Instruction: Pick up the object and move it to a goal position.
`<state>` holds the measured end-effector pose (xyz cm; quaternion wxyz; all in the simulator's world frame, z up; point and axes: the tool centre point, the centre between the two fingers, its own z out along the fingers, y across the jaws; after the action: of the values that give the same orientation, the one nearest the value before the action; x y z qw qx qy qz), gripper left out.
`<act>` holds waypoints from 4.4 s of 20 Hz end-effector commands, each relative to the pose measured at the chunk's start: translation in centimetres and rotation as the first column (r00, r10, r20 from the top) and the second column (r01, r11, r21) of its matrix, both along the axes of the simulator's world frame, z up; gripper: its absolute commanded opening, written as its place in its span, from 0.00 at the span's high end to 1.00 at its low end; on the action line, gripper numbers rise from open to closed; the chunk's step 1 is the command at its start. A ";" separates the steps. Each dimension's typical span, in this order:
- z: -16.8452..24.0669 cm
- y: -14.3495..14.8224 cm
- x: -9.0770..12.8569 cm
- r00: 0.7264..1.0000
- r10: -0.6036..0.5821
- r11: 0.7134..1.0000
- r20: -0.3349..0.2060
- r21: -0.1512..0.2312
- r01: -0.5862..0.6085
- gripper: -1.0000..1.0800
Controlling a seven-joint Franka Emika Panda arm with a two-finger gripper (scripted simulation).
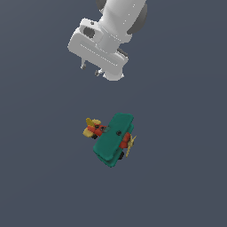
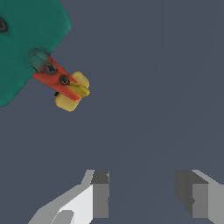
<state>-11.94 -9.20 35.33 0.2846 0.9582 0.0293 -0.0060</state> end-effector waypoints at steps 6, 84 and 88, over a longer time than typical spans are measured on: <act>0.2 -1.3 -0.4 1.000 0.010 0.997 0.008 -0.079 -0.009 0.38; -2.5 -2.4 3.3 0.937 0.336 0.569 0.096 -0.813 -0.121 0.38; -3.5 -1.8 3.8 0.918 0.385 0.527 0.089 -0.838 -0.140 0.38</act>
<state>-8.36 -11.27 32.24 0.6887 0.6996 0.1239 0.1447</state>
